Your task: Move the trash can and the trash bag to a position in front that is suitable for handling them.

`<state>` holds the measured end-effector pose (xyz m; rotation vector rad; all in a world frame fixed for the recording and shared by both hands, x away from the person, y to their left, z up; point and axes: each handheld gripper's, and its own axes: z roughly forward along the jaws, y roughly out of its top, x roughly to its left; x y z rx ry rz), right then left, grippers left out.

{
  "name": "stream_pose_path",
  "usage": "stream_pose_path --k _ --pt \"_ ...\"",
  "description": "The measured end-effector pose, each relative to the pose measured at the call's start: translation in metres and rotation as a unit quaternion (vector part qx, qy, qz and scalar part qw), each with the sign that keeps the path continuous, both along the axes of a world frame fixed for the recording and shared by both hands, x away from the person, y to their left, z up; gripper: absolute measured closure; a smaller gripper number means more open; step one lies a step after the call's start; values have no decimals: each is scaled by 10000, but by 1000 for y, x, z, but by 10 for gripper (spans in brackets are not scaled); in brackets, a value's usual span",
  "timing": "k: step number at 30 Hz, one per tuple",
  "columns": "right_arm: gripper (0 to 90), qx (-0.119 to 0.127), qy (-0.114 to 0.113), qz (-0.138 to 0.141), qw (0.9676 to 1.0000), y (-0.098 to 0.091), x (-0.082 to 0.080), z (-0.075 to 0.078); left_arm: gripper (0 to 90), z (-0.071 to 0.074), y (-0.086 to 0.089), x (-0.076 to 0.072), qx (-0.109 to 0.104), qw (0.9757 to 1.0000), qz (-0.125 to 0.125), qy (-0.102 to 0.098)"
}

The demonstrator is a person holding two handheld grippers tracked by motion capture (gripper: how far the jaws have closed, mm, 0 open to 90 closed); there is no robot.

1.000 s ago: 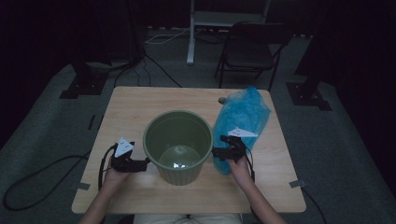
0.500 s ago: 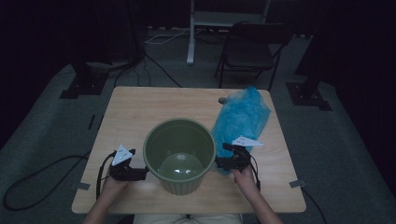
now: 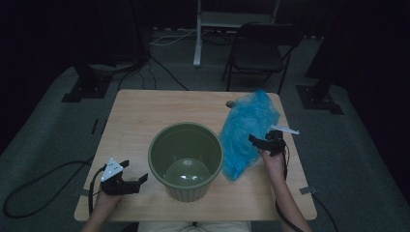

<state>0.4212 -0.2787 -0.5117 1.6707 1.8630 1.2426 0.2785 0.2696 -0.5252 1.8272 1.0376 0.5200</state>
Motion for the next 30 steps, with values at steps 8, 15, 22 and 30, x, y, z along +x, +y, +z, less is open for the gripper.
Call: stream_pose_path --k 8,15,22,30 --pt "125 -467 497 -410 9968 -10 35 -20 34 -9 1 0 17 10000 6 76" --pt "126 -771 682 -412 9938 0 45 -30 34 -12 3 0 39 9999 -20 130" --pt "138 -1336 611 -506 9879 12 41 -33 34 -13 1 -1 27 9999 -60 141" --pt "460 -1535 449 -276 9868 20 37 -31 34 -14 0 -1 -18 9999 -70 156"
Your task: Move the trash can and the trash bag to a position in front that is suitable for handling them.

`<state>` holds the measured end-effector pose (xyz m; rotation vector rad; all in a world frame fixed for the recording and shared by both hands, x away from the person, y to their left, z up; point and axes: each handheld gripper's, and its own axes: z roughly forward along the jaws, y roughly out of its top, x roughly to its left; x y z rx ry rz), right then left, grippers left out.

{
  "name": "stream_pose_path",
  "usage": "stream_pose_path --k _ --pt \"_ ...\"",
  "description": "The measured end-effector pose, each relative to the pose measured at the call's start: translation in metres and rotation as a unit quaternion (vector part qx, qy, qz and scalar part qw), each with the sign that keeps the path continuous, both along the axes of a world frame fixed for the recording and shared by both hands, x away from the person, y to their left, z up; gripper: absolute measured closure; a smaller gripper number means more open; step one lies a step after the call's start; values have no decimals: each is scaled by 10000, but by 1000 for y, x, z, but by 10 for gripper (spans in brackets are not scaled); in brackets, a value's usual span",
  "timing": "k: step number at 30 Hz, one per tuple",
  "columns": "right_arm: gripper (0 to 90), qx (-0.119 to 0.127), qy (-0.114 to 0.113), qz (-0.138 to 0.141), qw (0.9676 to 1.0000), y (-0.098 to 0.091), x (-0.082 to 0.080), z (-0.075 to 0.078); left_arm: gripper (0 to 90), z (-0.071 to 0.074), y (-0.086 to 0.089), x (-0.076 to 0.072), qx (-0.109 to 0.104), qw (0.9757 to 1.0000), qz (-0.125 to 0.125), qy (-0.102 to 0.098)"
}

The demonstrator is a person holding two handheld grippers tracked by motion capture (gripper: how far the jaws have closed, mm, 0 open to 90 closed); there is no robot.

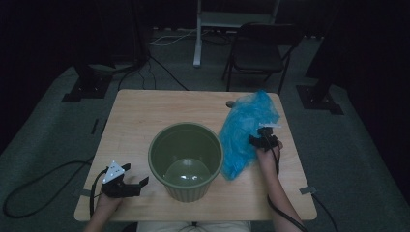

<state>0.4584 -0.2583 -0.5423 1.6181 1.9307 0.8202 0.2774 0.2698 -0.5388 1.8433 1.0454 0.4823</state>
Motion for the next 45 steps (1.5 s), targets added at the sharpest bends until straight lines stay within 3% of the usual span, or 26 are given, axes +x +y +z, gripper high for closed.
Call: stream_pose_path --k 5,9,13,16,23,26,27,29,31,32,34,37,38,41,45 --pt "704 52 -54 262 9996 4 -3 1 34 -1 0 1 11 10000 -13 35" --pt "863 443 109 331 9984 -2 -4 2 34 -1 1 1 -11 10000 -2 19" --pt "893 663 143 488 9965 -10 -12 8 34 1 2 0 -39 10000 9 0" --pt "893 623 82 777 9950 -12 -23 16 34 1 3 0 -34 10000 14 -8" --pt "890 741 202 1607 9840 -22 -69 24 34 3 2 -1 -60 9999 43 -107" --pt "854 791 357 1828 9793 -27 -87 22 34 3 1 -1 -71 9999 38 -152" --pt "854 791 357 1828 9793 -27 -87 22 34 3 1 -1 -71 9999 38 -152" --pt "800 784 469 1943 9767 -31 -102 18 34 3 0 -1 -48 9998 20 -173" --pt "537 732 504 1962 9765 -35 -117 14 34 3 0 -1 -41 9998 11 -176" --pt "454 701 537 1920 9774 -37 -123 12 34 3 0 -1 -39 9998 18 -171" --pt "387 736 568 1828 9787 -42 -133 11 34 3 1 -1 -65 9998 26 -169" --pt "296 850 401 1565 9832 -54 -141 16 34 3 2 -1 -99 9998 48 -163" --pt "284 931 333 1556 9829 -58 -142 18 34 3 2 -1 -115 9998 51 -152" --pt "241 993 118 1313 9863 -68 -136 27 34 2 1 -1 -103 9999 41 -127" --pt "240 978 -31 1077 9894 -71 -115 35 34 2 2 -2 -103 9999 31 -123"
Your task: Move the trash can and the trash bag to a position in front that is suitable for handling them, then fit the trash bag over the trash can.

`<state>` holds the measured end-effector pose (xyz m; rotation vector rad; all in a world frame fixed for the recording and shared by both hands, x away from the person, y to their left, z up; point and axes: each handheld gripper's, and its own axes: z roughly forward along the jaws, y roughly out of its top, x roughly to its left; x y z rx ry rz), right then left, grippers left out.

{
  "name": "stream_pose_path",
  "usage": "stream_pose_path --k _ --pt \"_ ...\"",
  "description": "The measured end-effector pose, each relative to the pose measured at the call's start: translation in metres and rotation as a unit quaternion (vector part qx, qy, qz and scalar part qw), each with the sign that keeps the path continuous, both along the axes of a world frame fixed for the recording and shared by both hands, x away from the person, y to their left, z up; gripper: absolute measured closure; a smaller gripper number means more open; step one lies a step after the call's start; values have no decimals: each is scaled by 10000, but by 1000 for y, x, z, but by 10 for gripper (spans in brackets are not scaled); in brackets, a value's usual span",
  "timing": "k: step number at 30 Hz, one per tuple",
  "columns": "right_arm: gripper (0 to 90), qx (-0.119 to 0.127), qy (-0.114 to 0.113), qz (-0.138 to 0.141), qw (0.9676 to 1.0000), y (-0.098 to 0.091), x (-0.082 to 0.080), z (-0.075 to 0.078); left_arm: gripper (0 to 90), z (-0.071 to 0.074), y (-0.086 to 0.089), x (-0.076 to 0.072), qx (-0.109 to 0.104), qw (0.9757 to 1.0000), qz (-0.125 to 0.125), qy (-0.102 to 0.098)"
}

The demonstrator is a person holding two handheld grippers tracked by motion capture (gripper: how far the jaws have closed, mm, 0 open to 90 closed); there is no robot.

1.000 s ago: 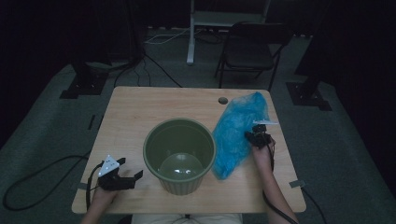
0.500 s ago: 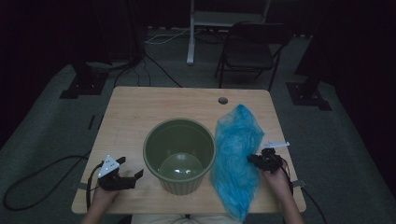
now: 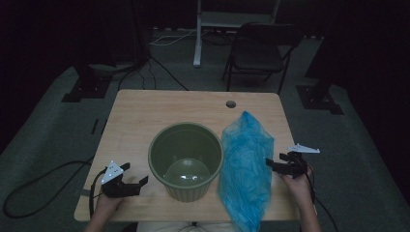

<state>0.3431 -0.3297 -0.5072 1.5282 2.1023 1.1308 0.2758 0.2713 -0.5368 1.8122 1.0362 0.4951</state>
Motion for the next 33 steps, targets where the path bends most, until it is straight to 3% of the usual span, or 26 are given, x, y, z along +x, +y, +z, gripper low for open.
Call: stream_pose_path --k 5,8,13,26,33 --pt "241 122 -38 -148 9998 4 29 4 34 1 2 0 -55 10000 43 -37" --pt "237 76 14 -272 9996 8 42 2 34 1 4 -2 -62 10000 38 -34" --pt "238 -5 36 -407 9992 9 48 -3 34 1 3 -2 -73 10000 16 -24" --pt "209 76 306 -689 9971 2 61 -19 34 0 2 -1 -86 10000 -16 7" --pt "206 -204 491 -558 9970 22 75 -25 34 0 4 -3 -91 10000 7 9"
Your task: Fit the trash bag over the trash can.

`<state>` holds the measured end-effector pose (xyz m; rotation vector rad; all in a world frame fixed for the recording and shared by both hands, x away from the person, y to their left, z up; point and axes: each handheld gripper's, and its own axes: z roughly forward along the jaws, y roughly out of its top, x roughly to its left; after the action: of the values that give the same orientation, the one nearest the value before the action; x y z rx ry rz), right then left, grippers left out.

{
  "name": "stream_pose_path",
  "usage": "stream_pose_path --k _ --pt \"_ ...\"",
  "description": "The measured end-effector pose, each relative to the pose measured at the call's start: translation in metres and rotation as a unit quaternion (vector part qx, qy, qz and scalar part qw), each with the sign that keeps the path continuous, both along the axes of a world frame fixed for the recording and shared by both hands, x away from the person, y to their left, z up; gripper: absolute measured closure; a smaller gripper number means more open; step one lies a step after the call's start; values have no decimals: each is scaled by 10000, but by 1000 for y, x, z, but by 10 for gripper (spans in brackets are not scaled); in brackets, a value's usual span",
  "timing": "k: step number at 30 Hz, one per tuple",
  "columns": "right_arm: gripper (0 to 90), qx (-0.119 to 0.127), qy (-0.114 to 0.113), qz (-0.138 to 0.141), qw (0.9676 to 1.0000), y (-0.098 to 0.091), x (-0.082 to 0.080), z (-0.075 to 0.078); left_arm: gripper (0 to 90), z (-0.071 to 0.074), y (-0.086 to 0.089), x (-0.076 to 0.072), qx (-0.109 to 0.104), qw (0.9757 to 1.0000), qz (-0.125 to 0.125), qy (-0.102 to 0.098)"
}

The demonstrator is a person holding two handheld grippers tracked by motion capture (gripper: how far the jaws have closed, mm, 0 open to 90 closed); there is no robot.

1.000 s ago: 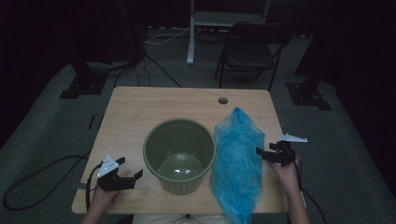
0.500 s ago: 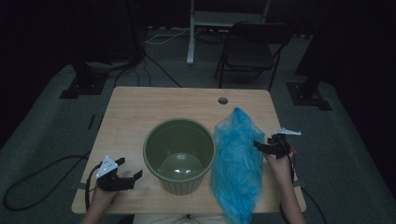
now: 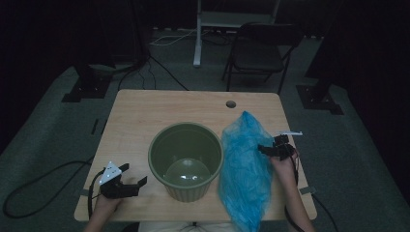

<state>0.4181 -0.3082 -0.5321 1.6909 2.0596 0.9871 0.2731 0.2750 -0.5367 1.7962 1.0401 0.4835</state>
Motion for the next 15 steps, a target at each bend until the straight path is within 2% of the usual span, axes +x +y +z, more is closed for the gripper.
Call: stream_pose_path --k 3,6,7,8,9,10,14,15 --pt "205 -101 37 74 9999 6 1 -3 34 1 1 0 -26 10000 20 -10" --pt "188 -555 -40 197 9983 24 0 -7 34 0 1 0 -20 10000 23 -9" --pt "188 -792 -96 205 9966 28 -1 -8 34 0 1 0 -9 10000 16 3" --pt "188 -792 -96 205 9966 28 -1 -8 34 0 1 0 -9 10000 16 3" --pt "203 -890 -151 265 9956 33 -2 -9 34 -1 0 1 1 10000 10 25" --pt "267 -888 -192 325 9953 38 -4 -9 34 -1 0 1 0 10000 8 23" --pt "628 -842 -308 666 9937 48 -7 -6 34 -1 -1 0 18 10000 -18 17" --pt "628 -842 -308 666 9937 48 -7 -6 34 -1 -1 0 18 10000 -18 17"
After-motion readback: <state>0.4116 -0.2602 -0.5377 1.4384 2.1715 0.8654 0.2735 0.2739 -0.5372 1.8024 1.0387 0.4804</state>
